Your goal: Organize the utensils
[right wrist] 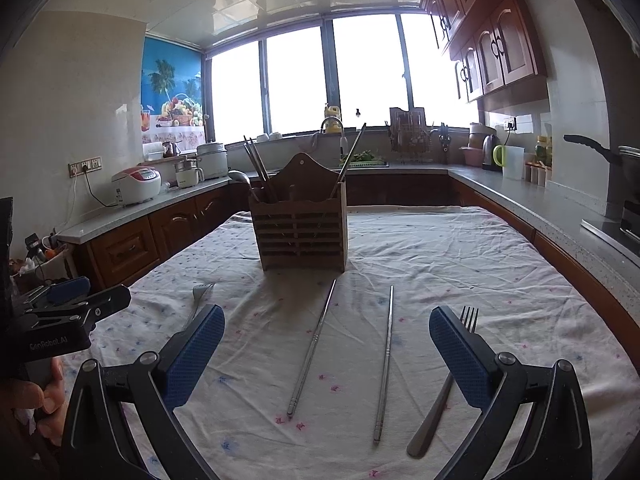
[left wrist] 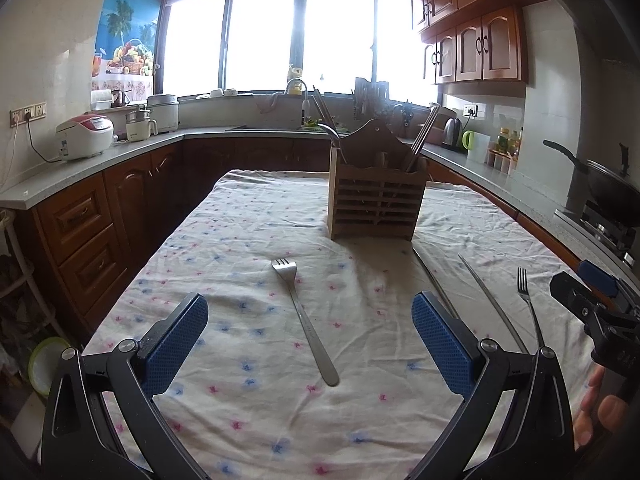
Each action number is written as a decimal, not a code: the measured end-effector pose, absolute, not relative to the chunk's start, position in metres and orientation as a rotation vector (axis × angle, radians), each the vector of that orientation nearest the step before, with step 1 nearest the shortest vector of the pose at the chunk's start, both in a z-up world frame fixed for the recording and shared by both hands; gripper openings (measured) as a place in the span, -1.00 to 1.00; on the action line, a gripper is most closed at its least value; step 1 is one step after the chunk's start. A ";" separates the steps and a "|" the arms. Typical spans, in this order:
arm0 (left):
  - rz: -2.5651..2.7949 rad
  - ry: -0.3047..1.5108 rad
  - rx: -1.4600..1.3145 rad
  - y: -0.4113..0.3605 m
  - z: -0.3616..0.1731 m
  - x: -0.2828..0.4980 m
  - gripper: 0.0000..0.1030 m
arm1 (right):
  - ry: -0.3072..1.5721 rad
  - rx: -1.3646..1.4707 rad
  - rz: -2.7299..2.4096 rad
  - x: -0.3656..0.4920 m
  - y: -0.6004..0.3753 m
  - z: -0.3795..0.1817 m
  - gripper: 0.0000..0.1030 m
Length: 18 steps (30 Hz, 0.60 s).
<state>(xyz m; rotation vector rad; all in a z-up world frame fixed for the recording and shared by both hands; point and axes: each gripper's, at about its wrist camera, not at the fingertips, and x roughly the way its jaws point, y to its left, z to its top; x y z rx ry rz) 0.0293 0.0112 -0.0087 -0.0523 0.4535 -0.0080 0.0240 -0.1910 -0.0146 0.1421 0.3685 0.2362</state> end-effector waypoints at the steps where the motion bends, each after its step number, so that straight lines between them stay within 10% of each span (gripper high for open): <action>1: -0.006 0.452 -0.049 0.011 -0.009 0.029 1.00 | 0.371 0.145 0.235 0.024 -0.192 -0.015 1.00; 18: 0.050 0.453 -0.012 0.011 -0.008 0.026 1.00 | 0.376 0.127 0.225 0.022 -0.193 -0.019 1.00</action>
